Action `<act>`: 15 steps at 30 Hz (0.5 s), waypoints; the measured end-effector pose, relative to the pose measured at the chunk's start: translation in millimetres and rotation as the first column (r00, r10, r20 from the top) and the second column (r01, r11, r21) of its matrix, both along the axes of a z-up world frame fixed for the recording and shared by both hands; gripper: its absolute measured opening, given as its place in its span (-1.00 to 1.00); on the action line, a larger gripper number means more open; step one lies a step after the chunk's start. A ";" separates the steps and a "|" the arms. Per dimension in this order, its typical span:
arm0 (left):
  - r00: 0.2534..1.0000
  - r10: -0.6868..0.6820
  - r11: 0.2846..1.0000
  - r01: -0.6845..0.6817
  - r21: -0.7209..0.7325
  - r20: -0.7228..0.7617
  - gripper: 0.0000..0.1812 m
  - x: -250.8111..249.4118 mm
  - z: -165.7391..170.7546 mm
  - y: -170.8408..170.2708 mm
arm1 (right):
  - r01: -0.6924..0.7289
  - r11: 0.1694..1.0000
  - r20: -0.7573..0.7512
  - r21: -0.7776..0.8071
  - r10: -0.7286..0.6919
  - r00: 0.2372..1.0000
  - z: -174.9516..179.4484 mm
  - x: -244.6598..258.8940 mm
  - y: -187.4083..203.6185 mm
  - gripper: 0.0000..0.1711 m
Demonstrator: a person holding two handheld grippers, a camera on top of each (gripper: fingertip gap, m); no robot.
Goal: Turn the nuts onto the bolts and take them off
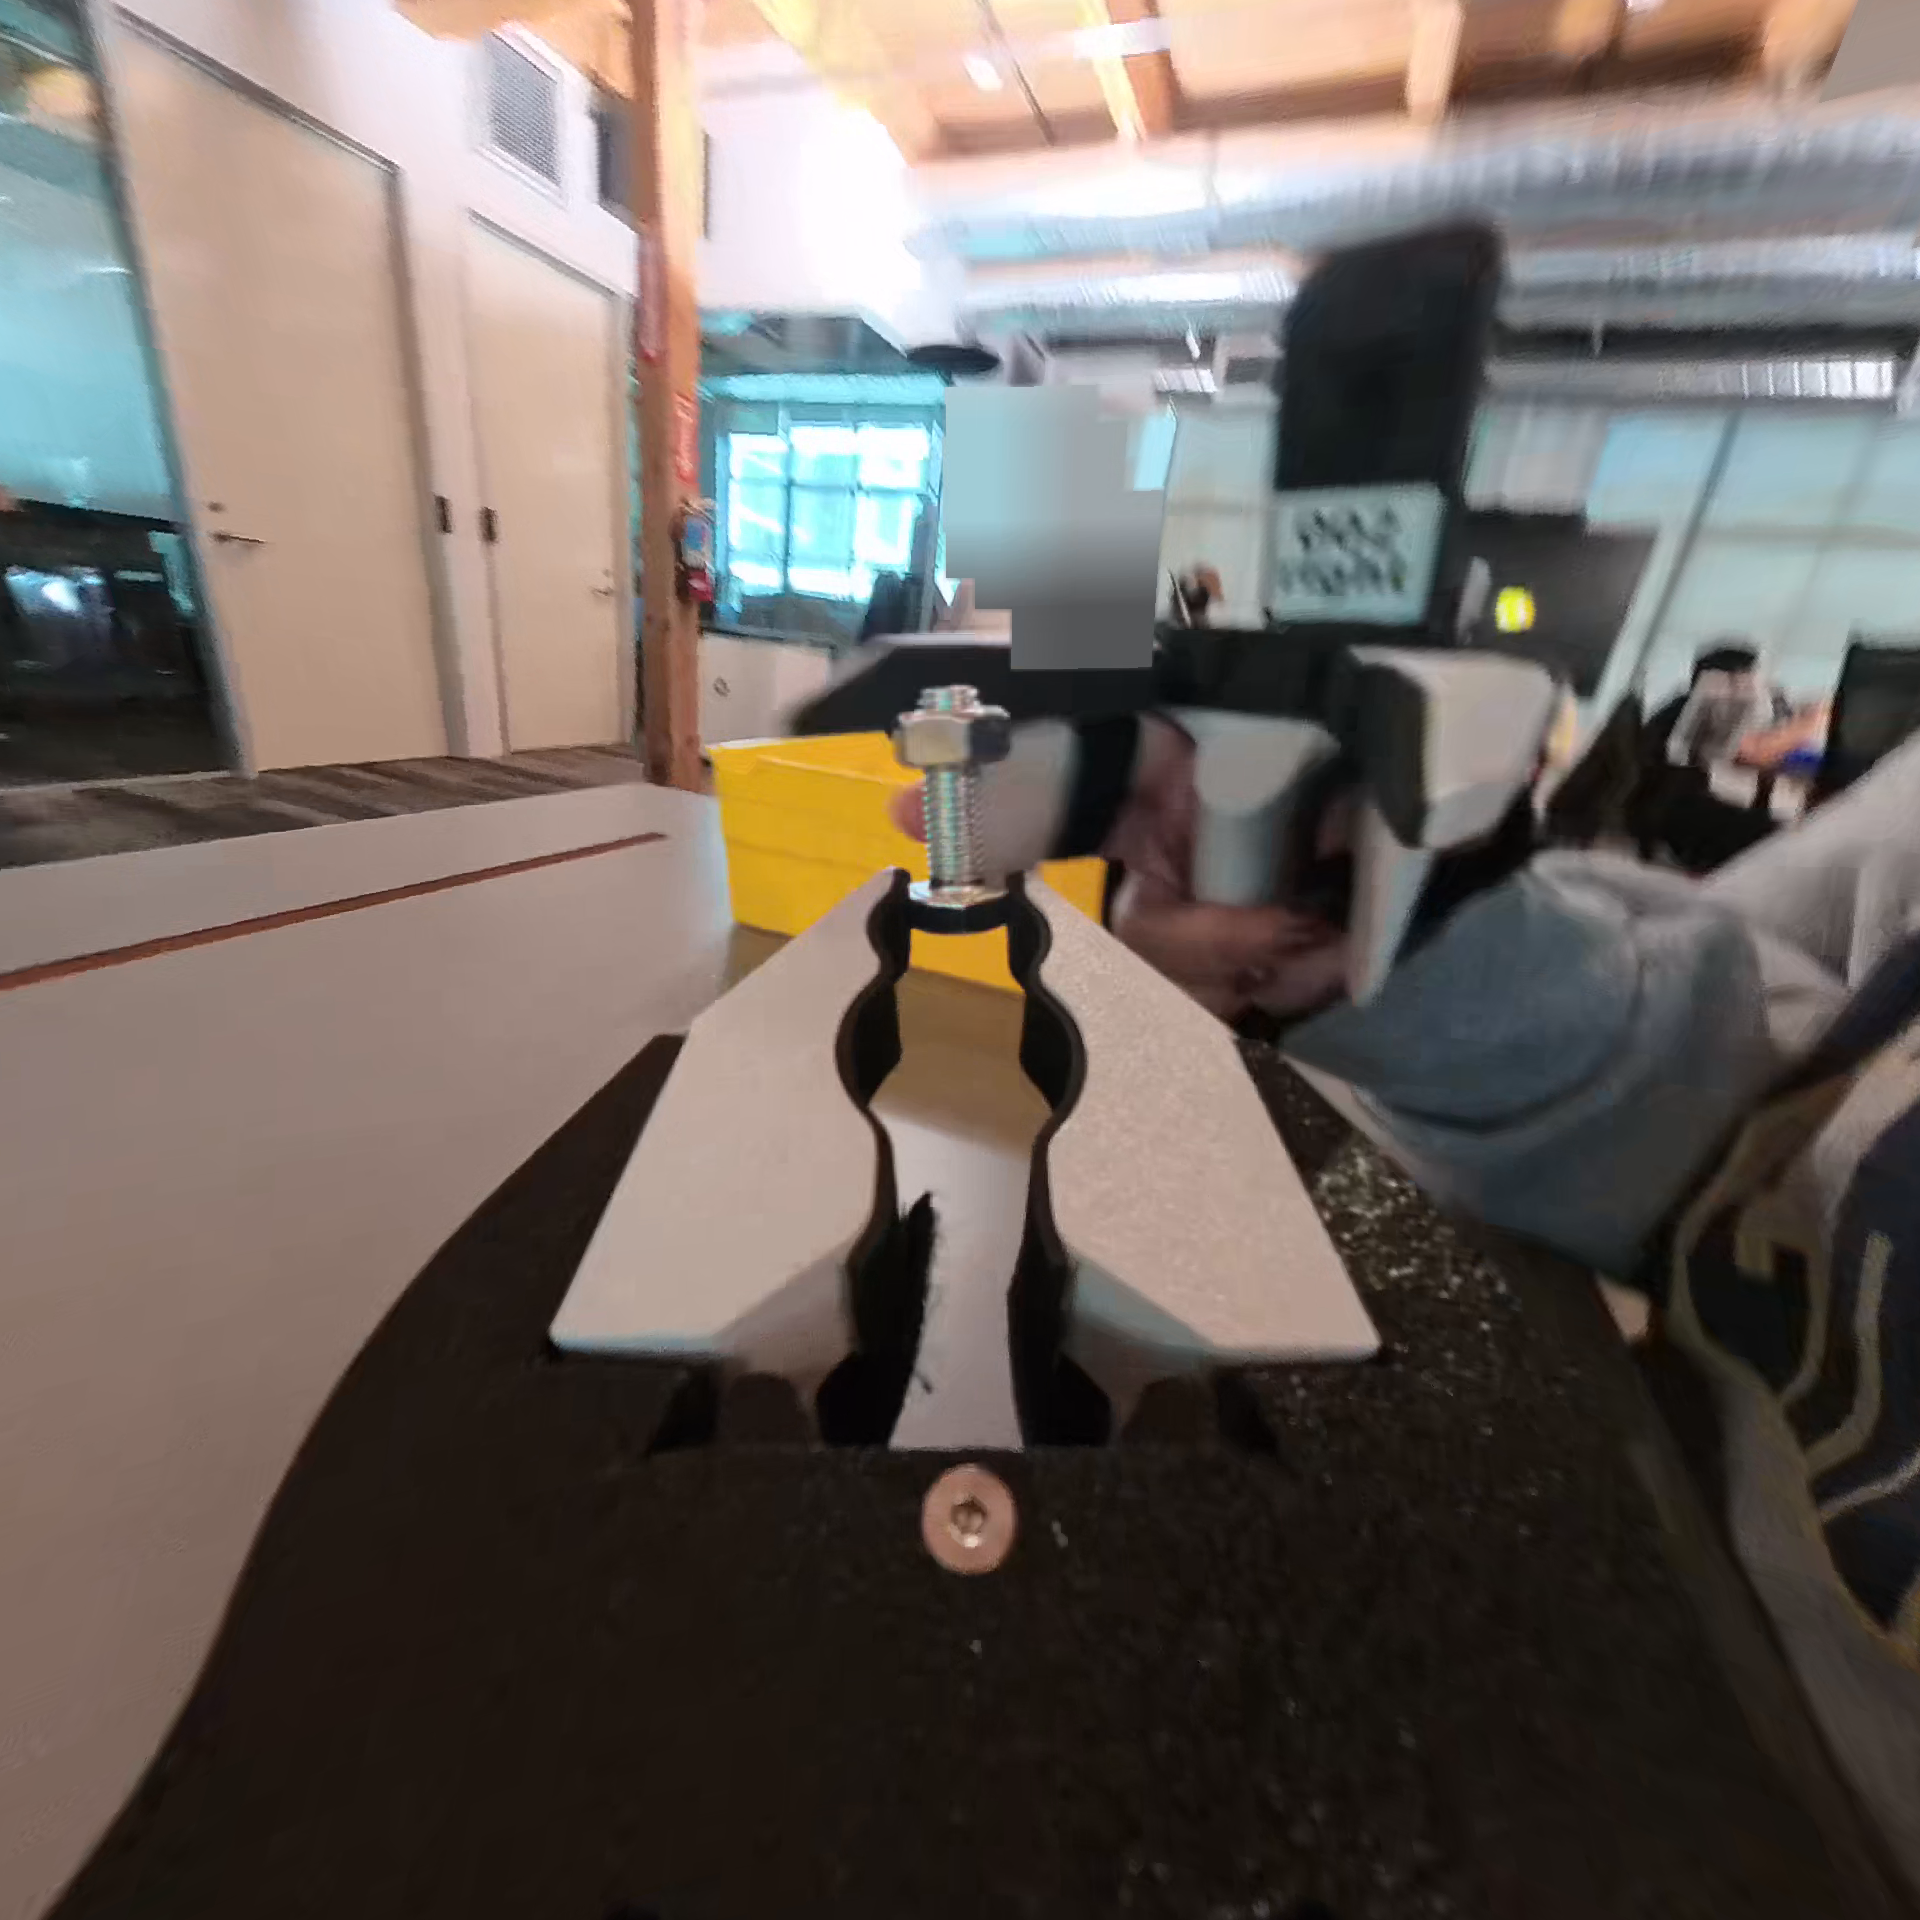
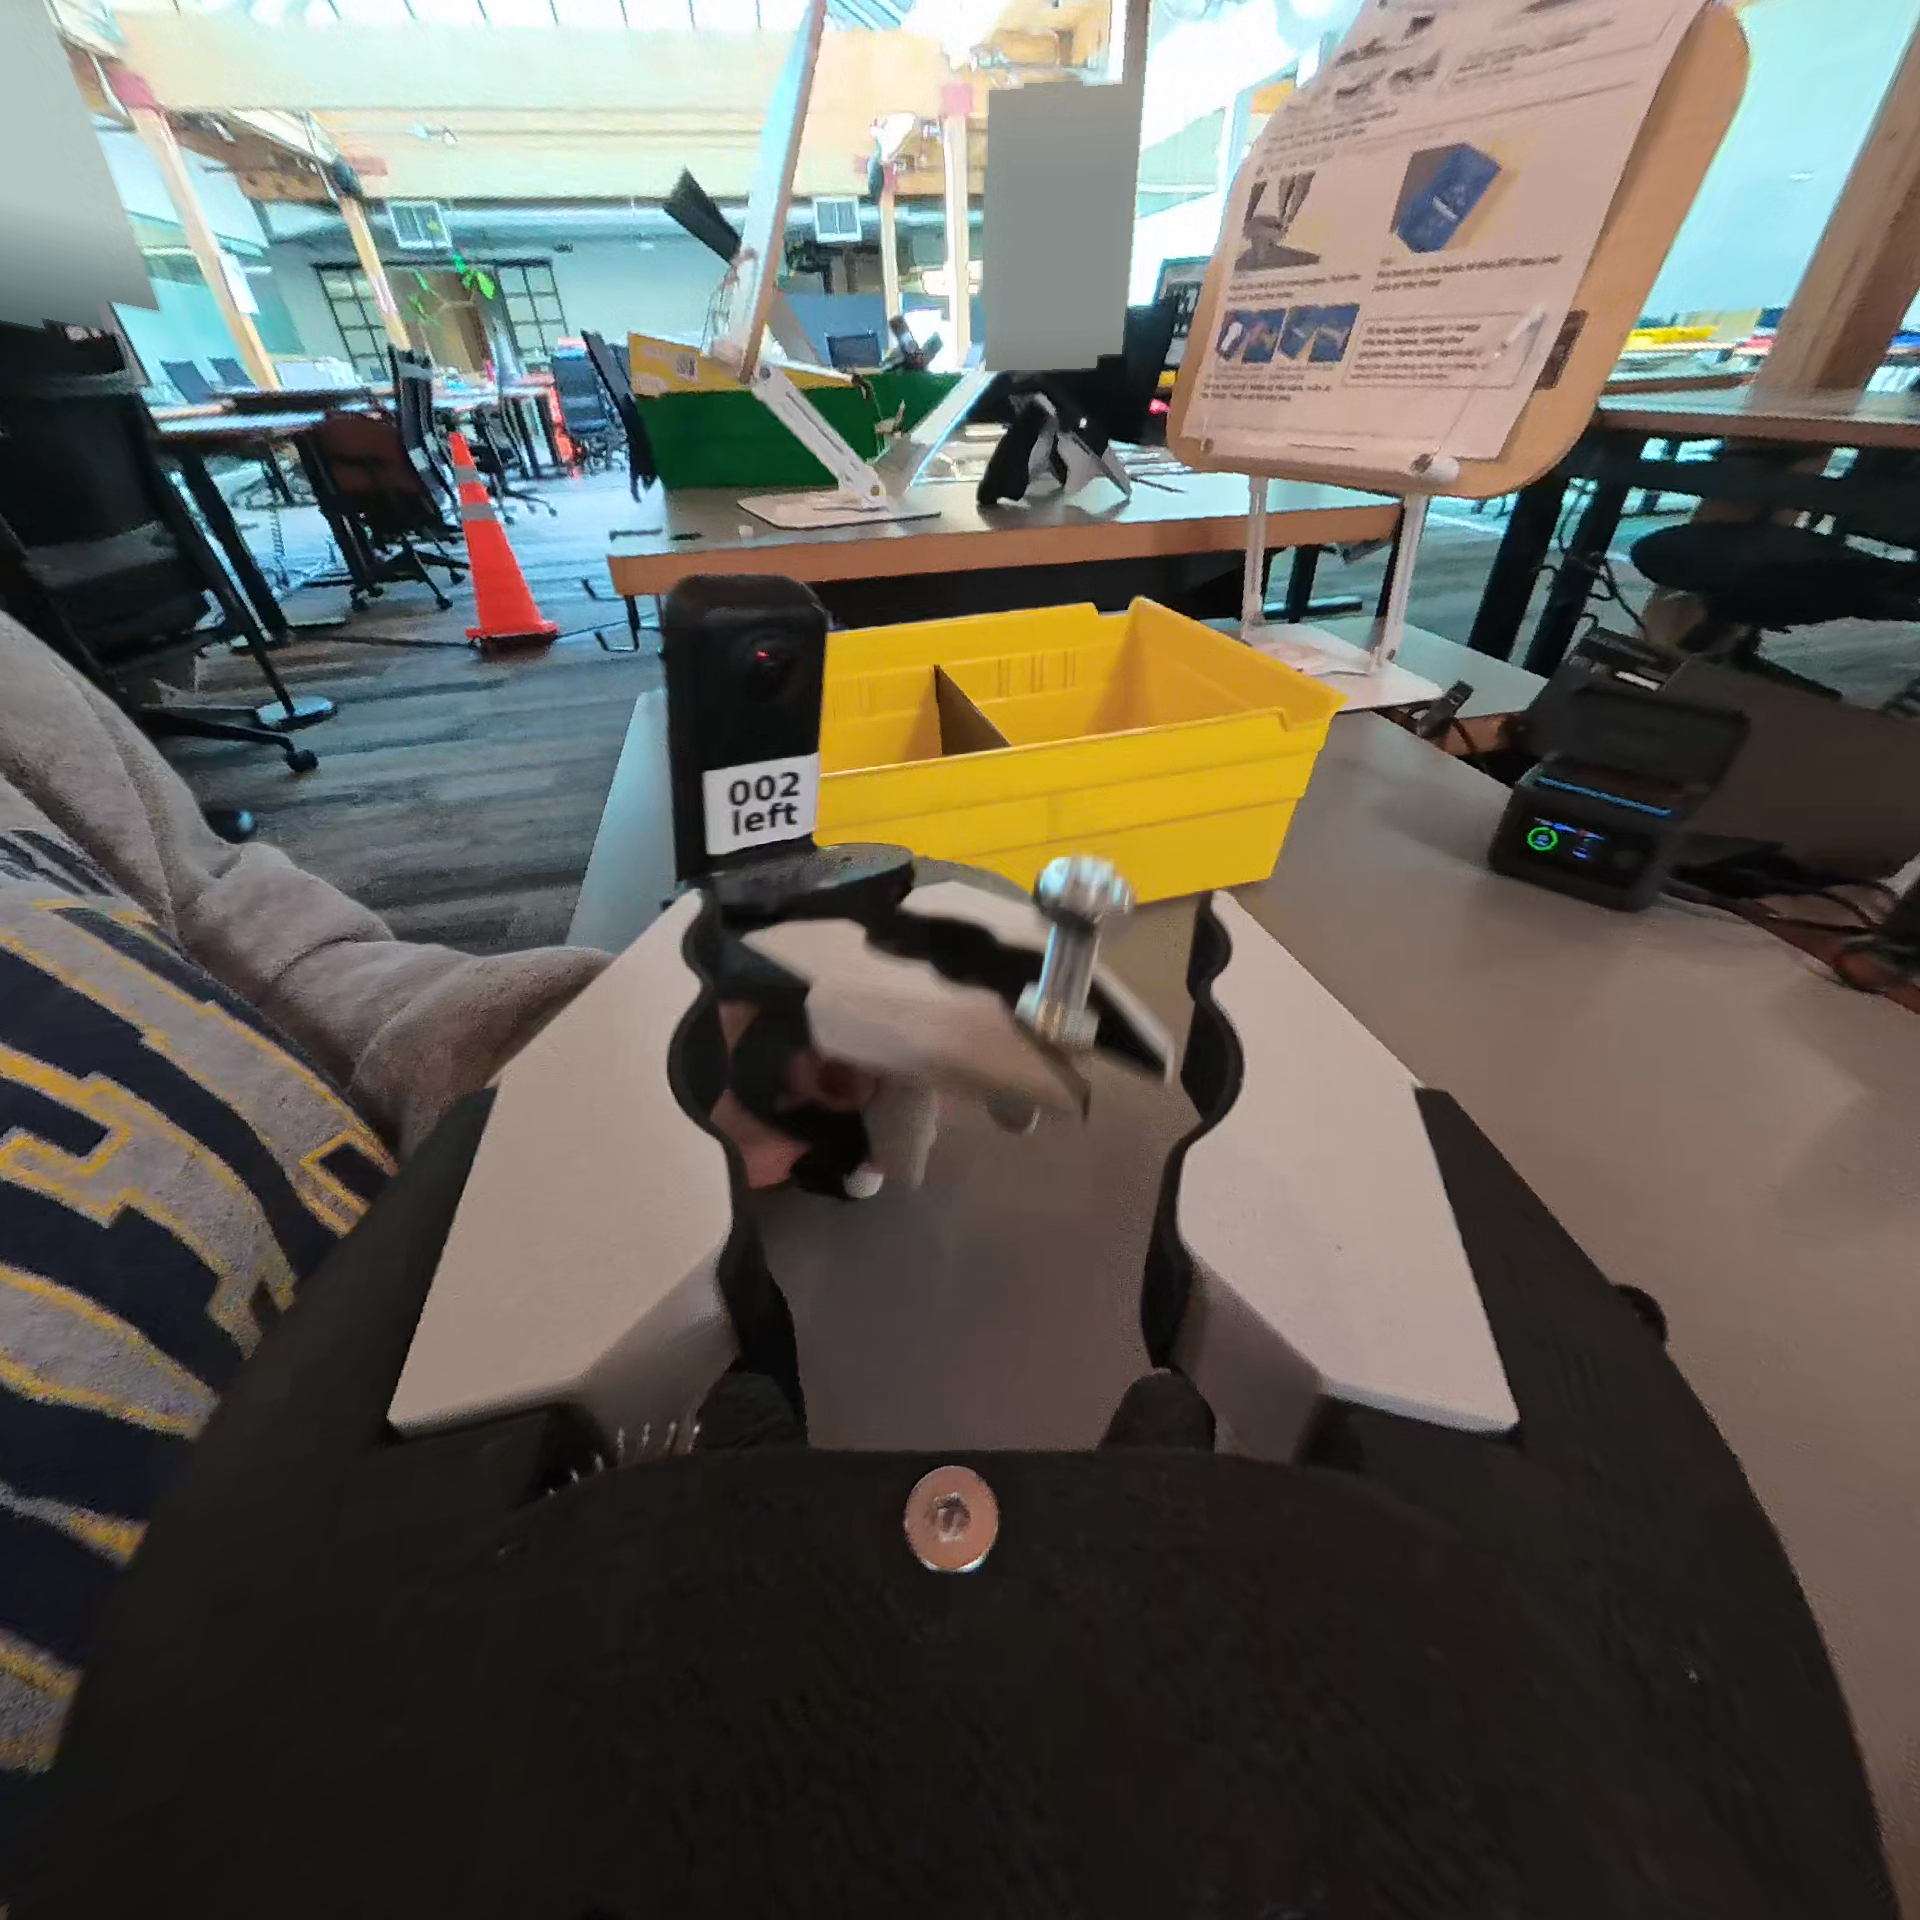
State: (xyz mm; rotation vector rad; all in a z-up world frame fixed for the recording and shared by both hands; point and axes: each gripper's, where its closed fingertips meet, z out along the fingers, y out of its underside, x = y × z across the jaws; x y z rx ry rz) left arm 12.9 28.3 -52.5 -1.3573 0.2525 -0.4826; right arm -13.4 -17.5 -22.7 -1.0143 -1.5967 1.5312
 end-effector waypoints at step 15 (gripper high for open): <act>0.996 0.004 1.000 -0.006 -0.018 -0.085 -0.82 5.1 -5.4 2.6 | -0.093 0.995 0.093 0.017 0.091 0.991 -10.1 3.4 -11.0 0.02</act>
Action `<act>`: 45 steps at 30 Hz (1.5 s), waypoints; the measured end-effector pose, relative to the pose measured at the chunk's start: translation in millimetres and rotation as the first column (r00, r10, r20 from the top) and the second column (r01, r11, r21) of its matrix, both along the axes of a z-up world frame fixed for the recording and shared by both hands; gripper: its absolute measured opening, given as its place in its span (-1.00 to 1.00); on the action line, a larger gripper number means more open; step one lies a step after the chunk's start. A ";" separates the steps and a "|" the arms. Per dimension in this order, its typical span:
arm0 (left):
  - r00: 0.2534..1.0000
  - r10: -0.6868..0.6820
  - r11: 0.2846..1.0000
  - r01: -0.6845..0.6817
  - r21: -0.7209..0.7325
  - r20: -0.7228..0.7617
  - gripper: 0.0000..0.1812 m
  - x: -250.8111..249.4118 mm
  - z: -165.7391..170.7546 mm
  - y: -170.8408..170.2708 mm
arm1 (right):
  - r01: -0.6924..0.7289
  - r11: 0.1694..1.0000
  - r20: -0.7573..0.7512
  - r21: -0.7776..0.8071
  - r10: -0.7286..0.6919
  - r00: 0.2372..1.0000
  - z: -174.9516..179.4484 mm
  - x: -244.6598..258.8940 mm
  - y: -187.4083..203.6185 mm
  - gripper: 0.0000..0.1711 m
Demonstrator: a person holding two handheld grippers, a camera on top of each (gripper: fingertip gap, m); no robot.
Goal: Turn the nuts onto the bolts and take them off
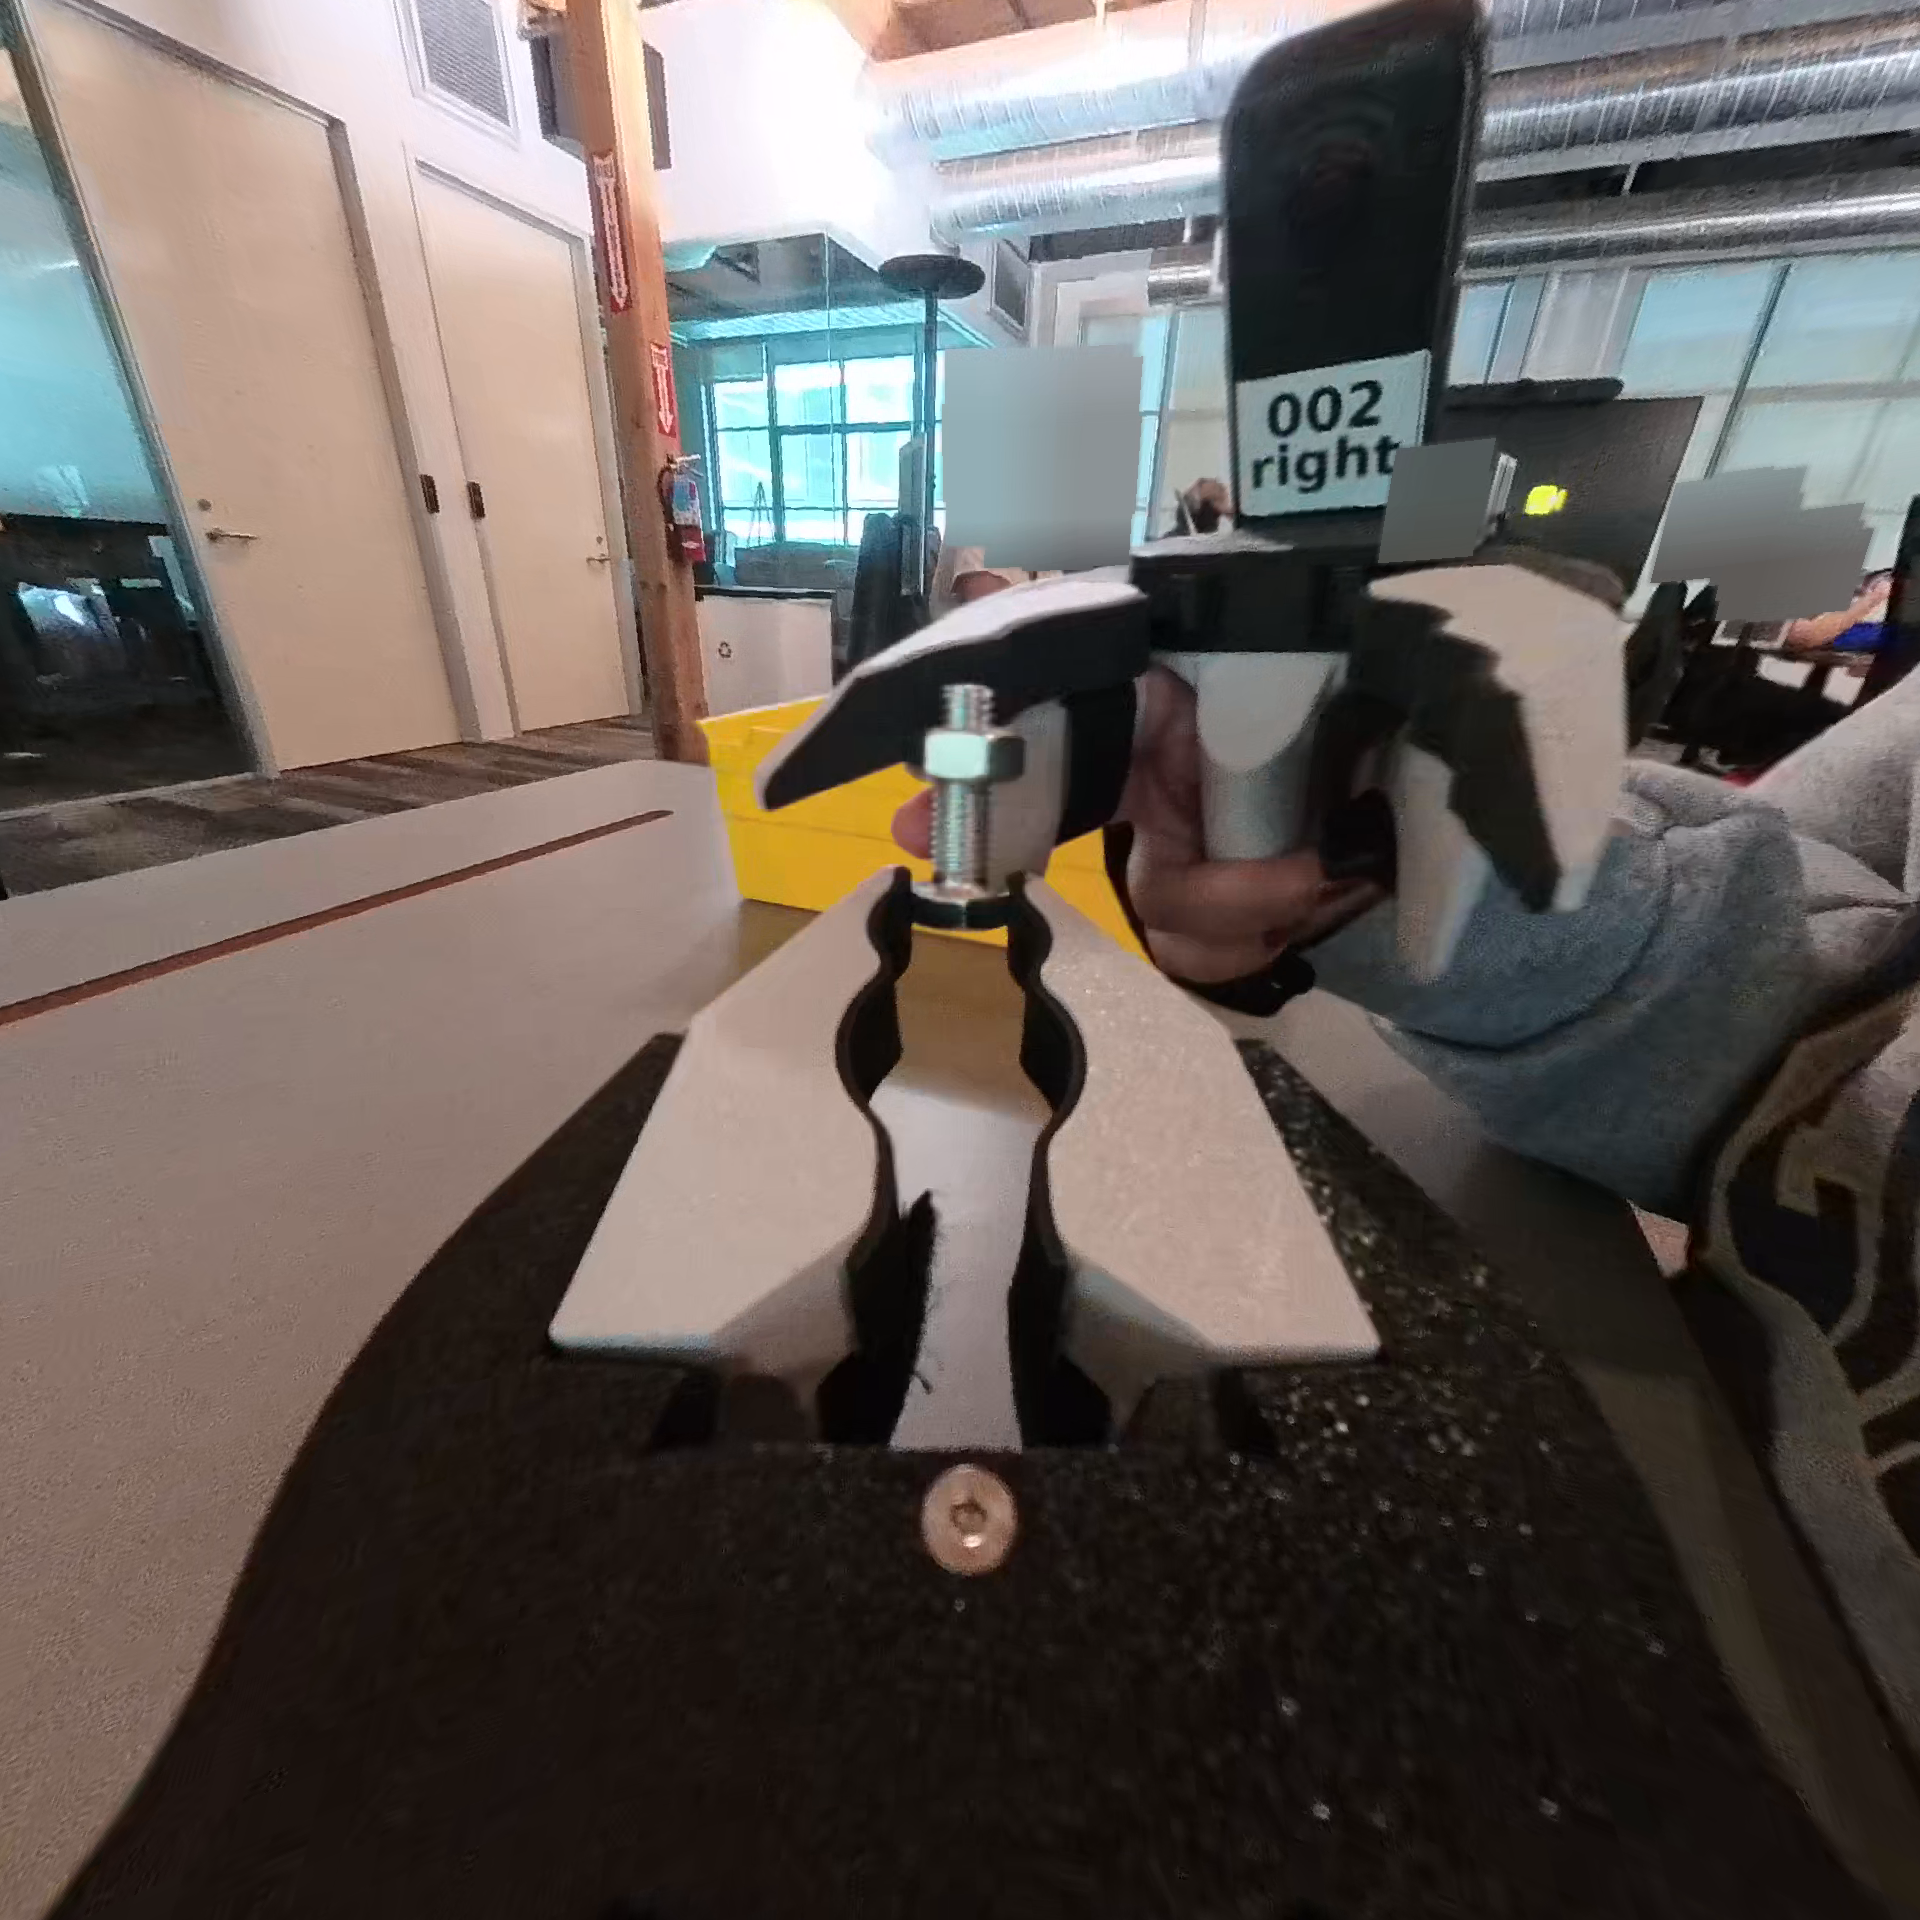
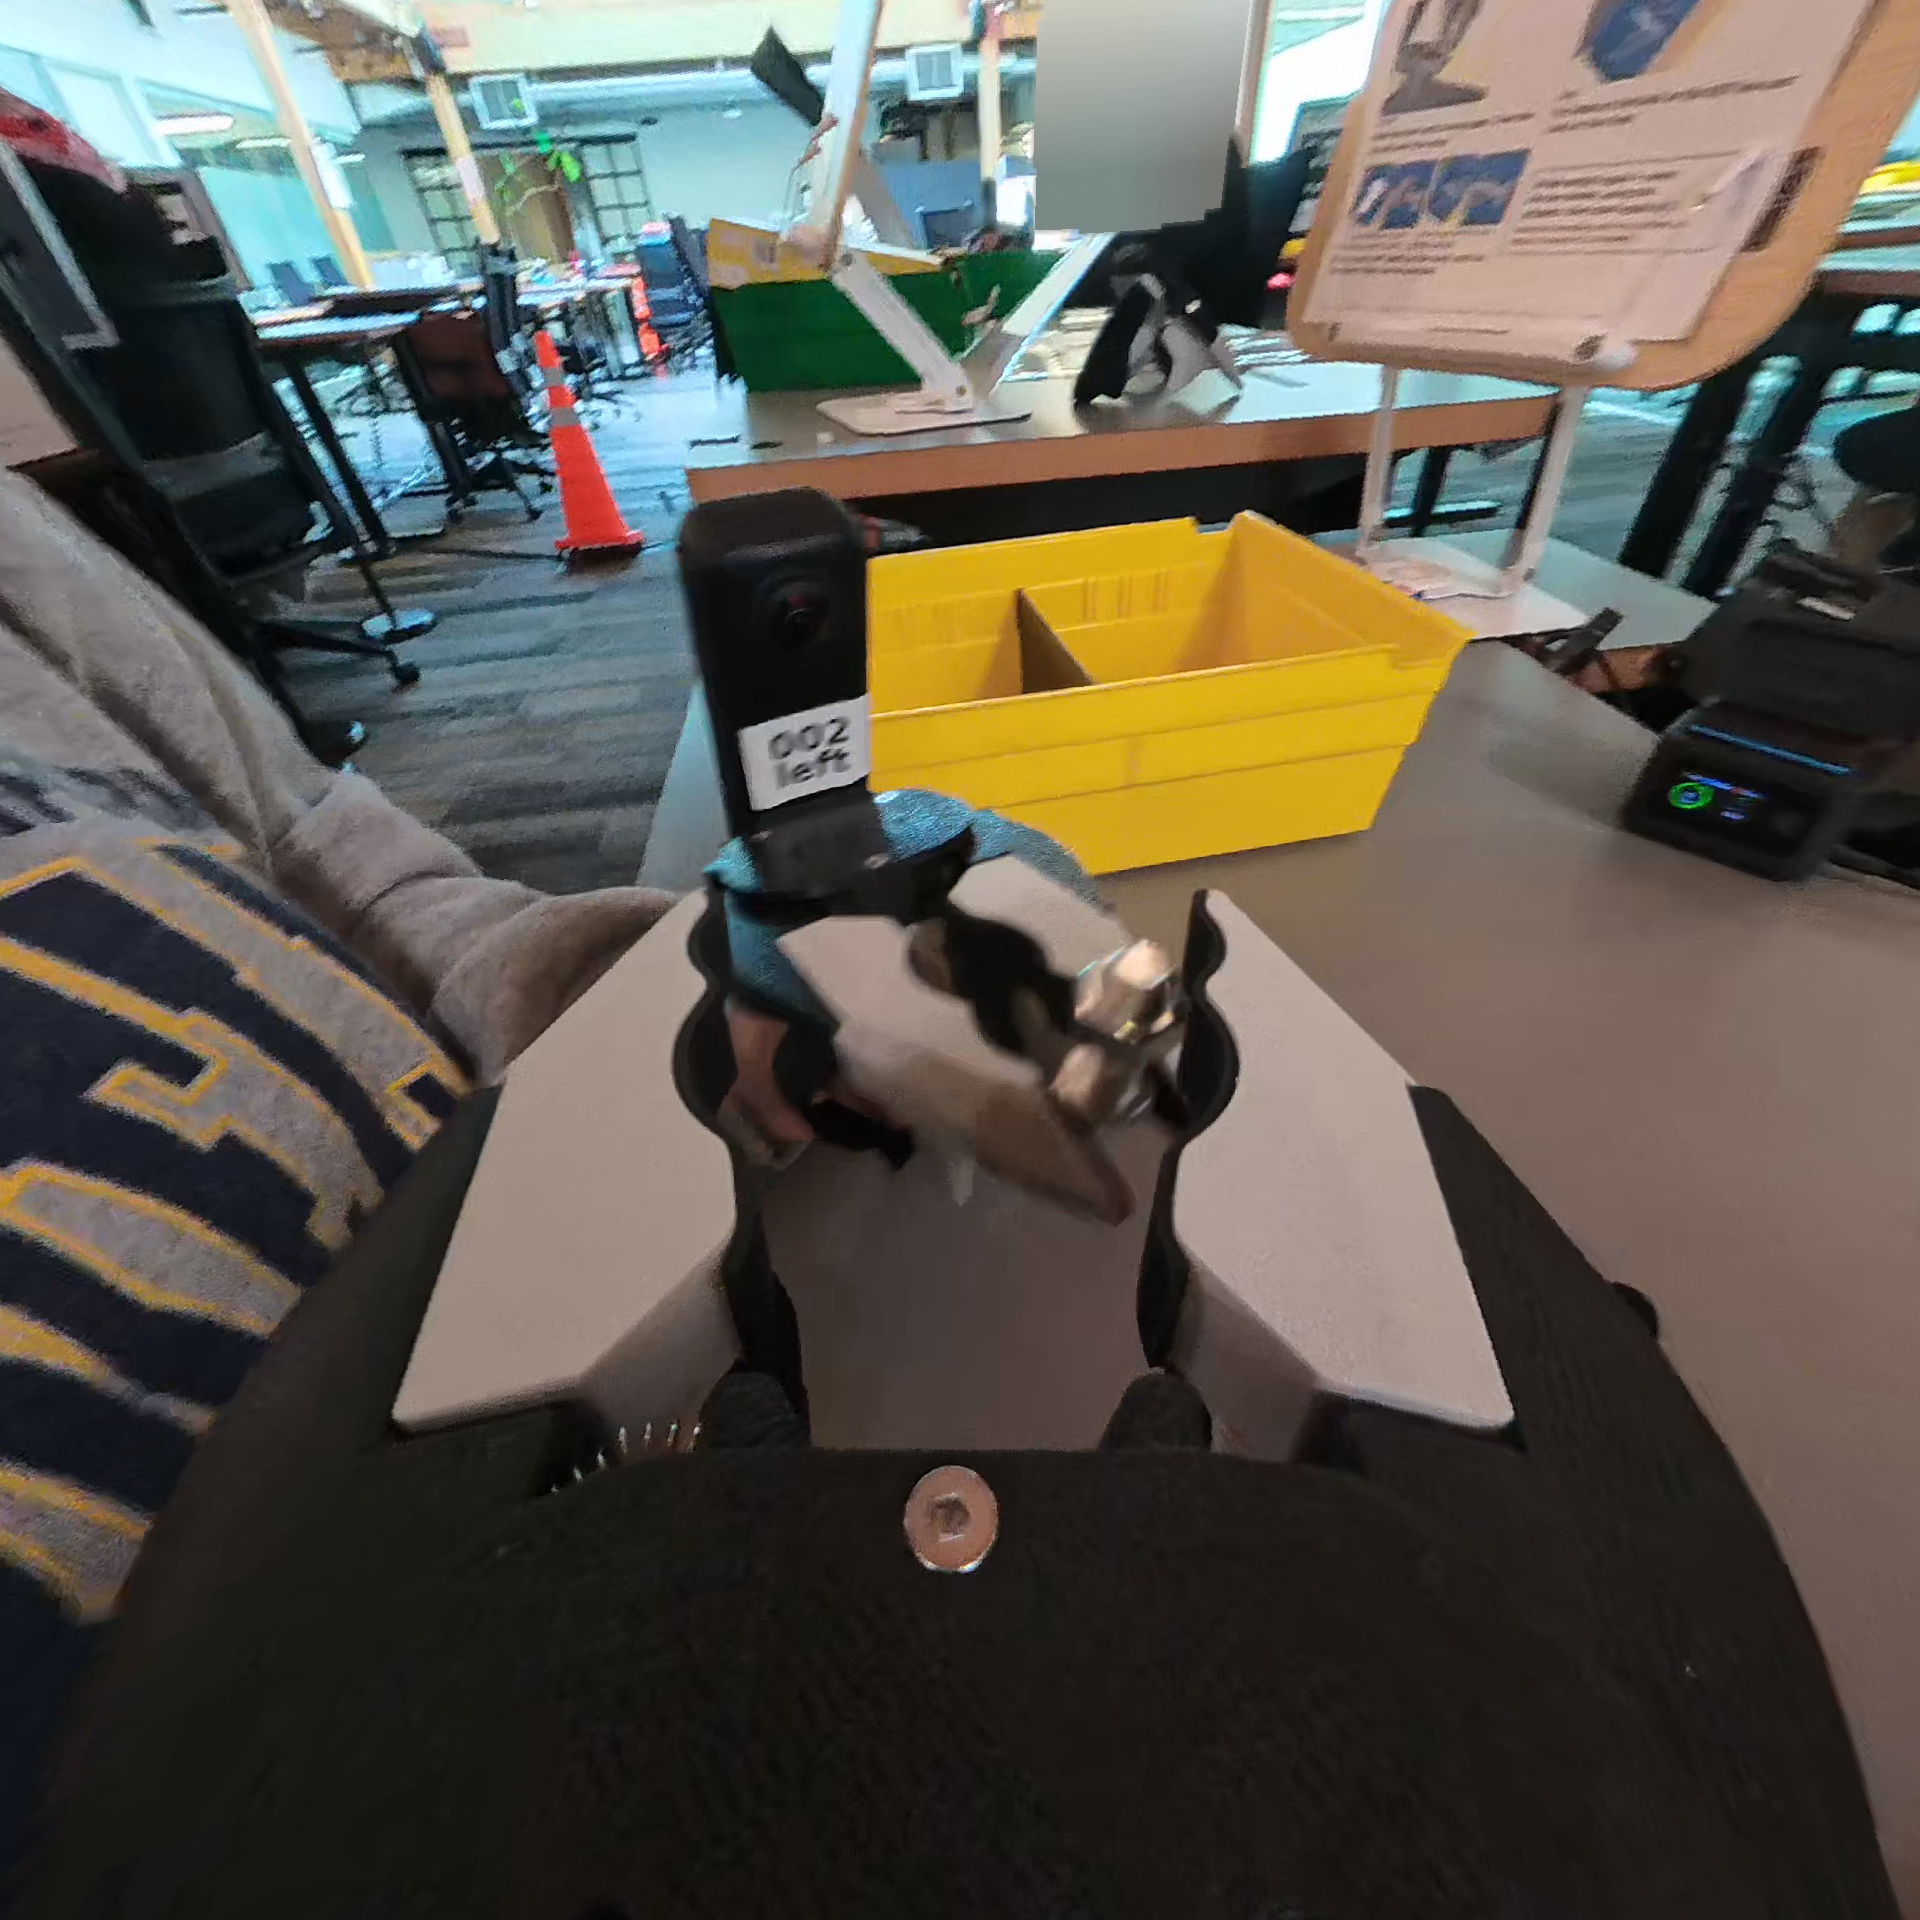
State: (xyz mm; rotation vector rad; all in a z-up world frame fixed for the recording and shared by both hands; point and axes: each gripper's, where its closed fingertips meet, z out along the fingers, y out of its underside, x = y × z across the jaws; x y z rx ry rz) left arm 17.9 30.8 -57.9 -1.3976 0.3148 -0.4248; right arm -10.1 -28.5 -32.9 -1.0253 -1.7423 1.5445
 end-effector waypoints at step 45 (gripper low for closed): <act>0.995 0.076 0.997 -0.078 -0.030 -0.056 0.08 7.7 -7.8 12.4 | 0.258 0.731 0.739 0.632 -0.668 0.083 -119.8 237.5 306.1 -0.91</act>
